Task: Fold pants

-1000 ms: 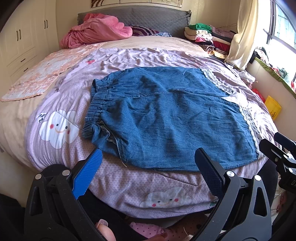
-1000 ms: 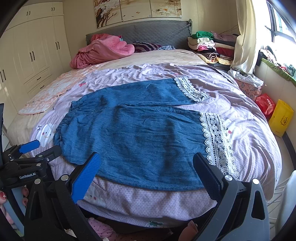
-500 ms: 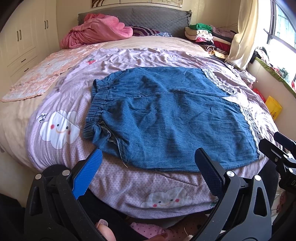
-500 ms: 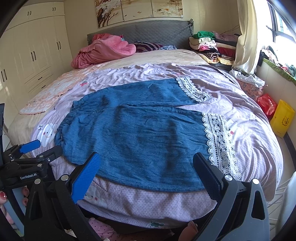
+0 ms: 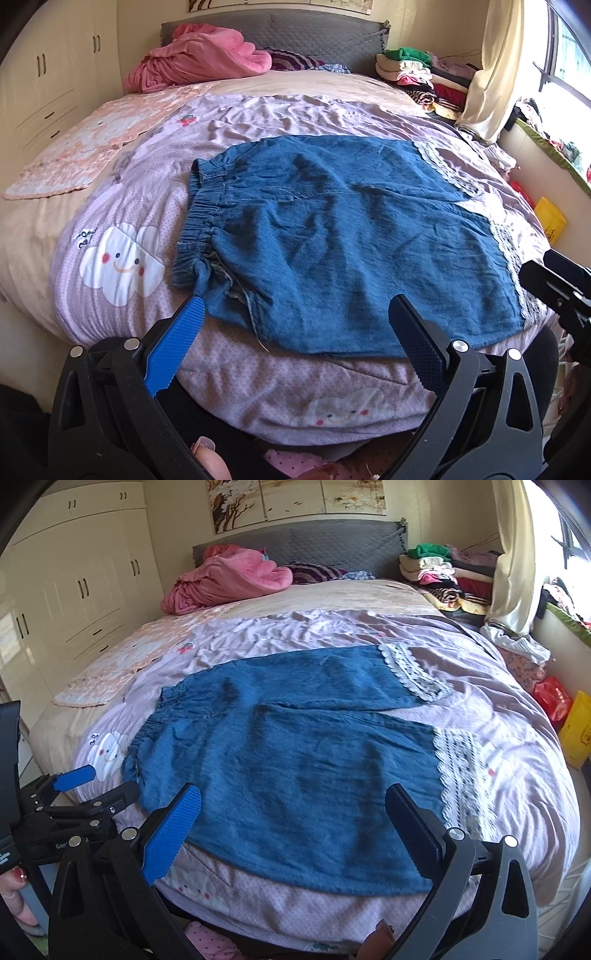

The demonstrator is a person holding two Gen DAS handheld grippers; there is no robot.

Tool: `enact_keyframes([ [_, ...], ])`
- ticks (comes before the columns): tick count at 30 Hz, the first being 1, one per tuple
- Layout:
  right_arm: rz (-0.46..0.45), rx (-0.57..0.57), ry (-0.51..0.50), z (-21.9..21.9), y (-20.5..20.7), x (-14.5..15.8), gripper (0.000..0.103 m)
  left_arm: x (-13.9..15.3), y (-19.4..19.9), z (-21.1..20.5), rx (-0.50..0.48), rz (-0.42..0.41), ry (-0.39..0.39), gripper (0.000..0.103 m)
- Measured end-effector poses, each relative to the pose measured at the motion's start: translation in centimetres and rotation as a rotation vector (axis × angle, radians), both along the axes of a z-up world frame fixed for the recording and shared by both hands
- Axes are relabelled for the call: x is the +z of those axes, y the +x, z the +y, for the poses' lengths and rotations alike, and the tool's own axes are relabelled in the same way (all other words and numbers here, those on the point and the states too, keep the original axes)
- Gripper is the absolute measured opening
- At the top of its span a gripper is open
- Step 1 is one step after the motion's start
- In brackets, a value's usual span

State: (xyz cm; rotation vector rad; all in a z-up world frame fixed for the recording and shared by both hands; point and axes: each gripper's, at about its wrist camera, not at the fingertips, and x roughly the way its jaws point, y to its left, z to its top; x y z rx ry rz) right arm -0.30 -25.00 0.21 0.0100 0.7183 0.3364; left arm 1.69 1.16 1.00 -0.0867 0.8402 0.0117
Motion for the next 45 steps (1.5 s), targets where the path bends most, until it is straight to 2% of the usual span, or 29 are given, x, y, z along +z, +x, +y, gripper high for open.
enact_keyframes([
  [10,0.038,0.053,0.009,1.8,4.5,0.0,0.099,-0.5,3.1,2.4,0.030,0.017,-0.010,0.094],
  [15,0.070,0.121,0.016,3.1,7.7,0.1,0.099,-0.6,5.6,4.1,0.053,0.033,-0.023,0.094],
  [21,0.065,0.138,-0.014,4.4,12.1,0.9,0.099,-0.6,9.9,6.9,0.085,0.048,-0.010,0.094],
  [27,0.099,0.165,-0.006,5.4,17.4,1.3,0.099,-1.0,14.6,9.9,0.092,0.074,0.004,0.094],
  [36,0.109,0.231,-0.091,9.2,24.8,1.2,0.099,-3.0,20.7,12.5,0.067,0.112,0.002,0.093],
  [37,0.107,0.244,-0.111,9.8,25.5,1.1,0.099,-3.2,21.2,12.7,0.068,0.115,0.000,0.092],
  [43,0.153,0.307,-0.167,11.7,29.5,-0.6,0.099,-5.4,23.5,13.0,0.029,0.137,0.007,0.054],
  [44,0.168,0.317,-0.174,11.9,30.2,-1.0,0.099,-5.8,23.7,13.0,0.024,0.140,0.011,0.044],
  [45,0.177,0.328,-0.179,12.2,30.8,-1.3,0.099,-6.0,23.9,13.0,0.026,0.136,0.023,0.042],
])
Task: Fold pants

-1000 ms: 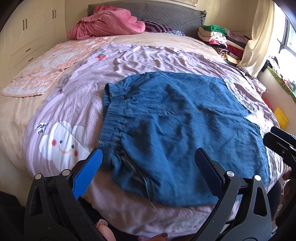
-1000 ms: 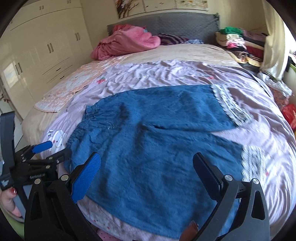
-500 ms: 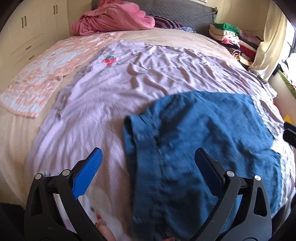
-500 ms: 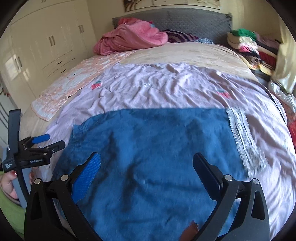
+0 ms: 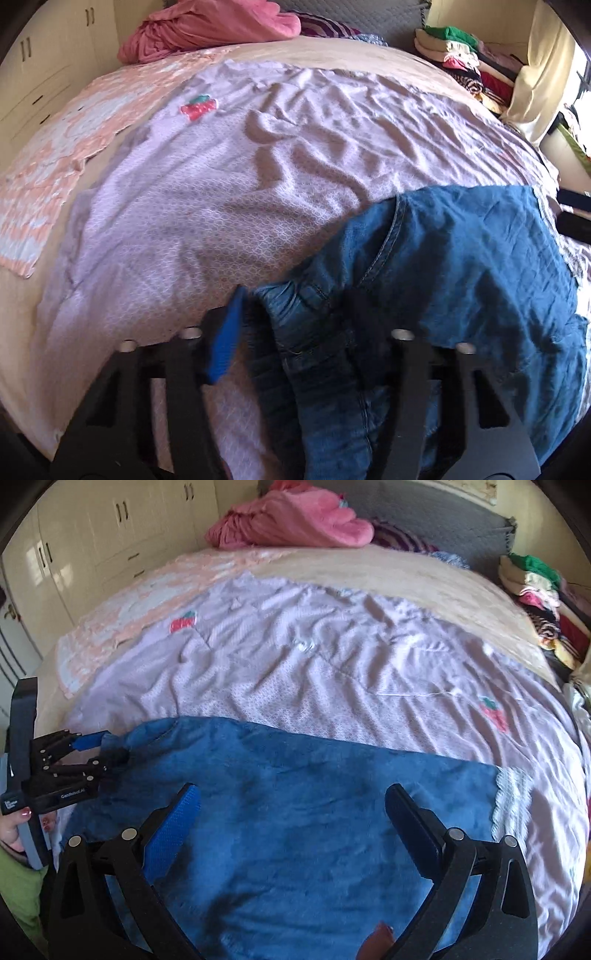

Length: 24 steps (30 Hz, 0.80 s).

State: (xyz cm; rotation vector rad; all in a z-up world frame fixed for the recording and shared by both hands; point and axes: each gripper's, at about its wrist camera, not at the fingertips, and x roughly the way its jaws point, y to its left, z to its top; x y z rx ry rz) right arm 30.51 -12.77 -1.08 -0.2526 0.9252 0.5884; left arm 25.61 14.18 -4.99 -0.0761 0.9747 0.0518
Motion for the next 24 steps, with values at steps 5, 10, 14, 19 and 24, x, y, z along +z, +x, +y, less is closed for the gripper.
enact_keyframes([
  [5,0.018,0.069,-0.075,1.8,3.0,-1.9,0.099,-0.1,-0.2,0.3,-0.008,-0.041,0.005,0.029],
  [10,0.010,0.154,-0.138,3.8,5.3,-3.7,0.099,0.6,-0.7,0.6,-0.037,-0.078,-0.024,0.025],
  [14,-0.012,0.264,-0.189,5.9,5.7,-4.7,0.077,1.7,-1.3,0.5,-0.065,-0.120,-0.060,0.024],
  [19,0.019,0.375,-0.242,7.7,5.3,-6.3,0.035,2.5,-1.8,0.1,-0.091,-0.159,-0.066,0.023],
  [24,-0.009,0.364,-0.177,6.9,3.9,-5.0,0.004,2.6,-2.0,0.1,-0.081,-0.172,-0.039,0.023],
])
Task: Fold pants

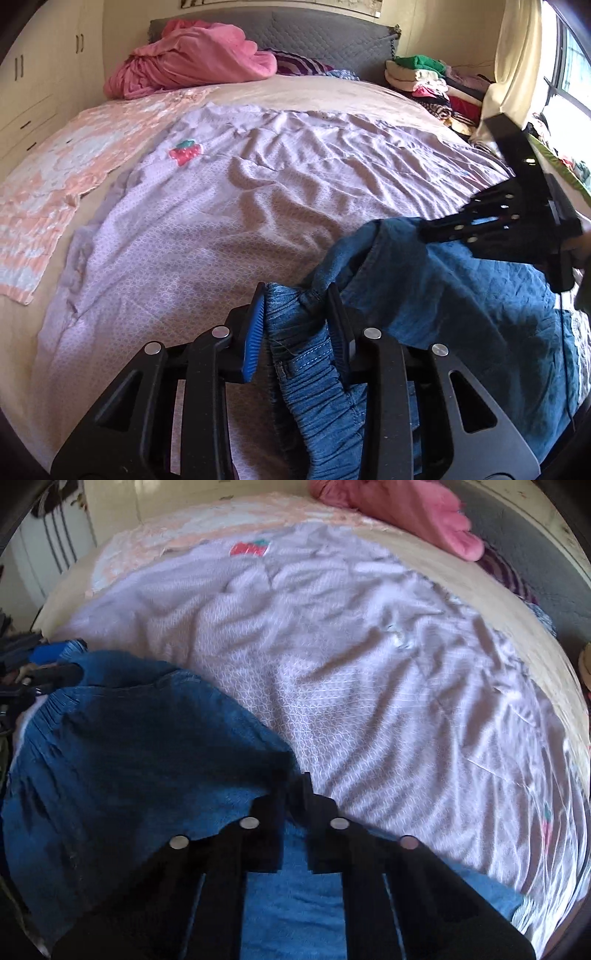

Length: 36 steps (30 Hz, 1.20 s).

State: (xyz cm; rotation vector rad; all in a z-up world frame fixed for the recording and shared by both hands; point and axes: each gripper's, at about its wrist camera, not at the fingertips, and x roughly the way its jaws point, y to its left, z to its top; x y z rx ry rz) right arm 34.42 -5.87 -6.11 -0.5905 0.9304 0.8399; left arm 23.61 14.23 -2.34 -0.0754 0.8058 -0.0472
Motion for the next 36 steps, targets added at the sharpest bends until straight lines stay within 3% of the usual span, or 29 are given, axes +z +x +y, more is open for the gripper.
enact_keyframes([
  [10,-0.086,-0.119,0.170,-4.5,-4.3,4.8,0.004,1.8,-1.6,-1.0,-0.028,-0.095,0.048,0.024],
  [18,-0.119,-0.139,0.258,-7.8,-9.5,7.6,0.004,4.1,-5.2,-2.4,-0.064,-0.191,0.071,0.024],
  [28,-0.107,-0.155,0.316,-10.5,-17.1,7.7,0.004,5.3,-10.6,-3.5,-0.120,-0.230,0.087,0.024],
  [36,-0.063,-0.128,0.352,-11.1,-23.9,6.5,0.004,4.6,-15.1,-4.2,-0.183,-0.246,0.115,0.024],
])
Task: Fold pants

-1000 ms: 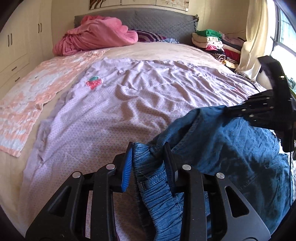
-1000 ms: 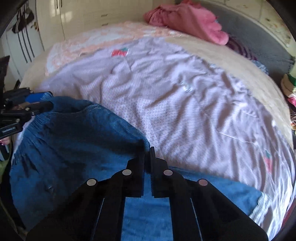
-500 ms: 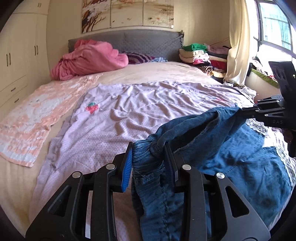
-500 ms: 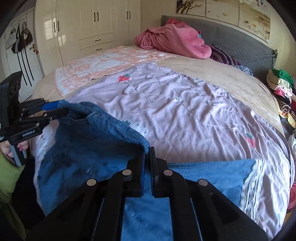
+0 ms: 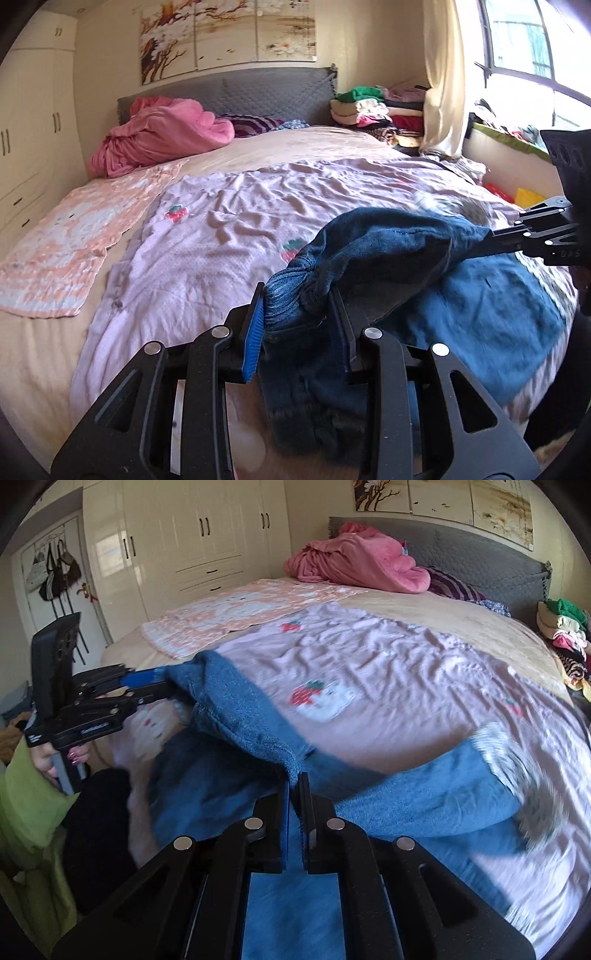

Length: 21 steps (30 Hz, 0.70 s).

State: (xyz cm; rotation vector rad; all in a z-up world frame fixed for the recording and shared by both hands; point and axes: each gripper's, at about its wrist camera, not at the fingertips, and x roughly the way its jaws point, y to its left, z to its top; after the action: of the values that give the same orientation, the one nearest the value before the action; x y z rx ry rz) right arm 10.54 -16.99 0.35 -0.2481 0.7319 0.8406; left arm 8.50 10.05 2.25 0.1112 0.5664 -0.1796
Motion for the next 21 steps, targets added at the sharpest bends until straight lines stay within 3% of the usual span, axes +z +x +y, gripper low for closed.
enact_keyframes([
  [6,0.049,0.022,-0.025,0.5,-3.8,-2.7,0.004,-1.1,-2.1,0.5,-0.014,0.040,-0.028,0.025],
  [12,0.077,0.023,-0.007,0.3,-5.7,-3.7,0.004,-2.7,-4.3,0.7,-0.029,0.078,0.003,0.026],
  [21,0.112,0.031,-0.070,1.4,-7.0,-6.7,0.004,-6.0,-4.5,1.7,0.026,0.216,0.007,0.030],
])
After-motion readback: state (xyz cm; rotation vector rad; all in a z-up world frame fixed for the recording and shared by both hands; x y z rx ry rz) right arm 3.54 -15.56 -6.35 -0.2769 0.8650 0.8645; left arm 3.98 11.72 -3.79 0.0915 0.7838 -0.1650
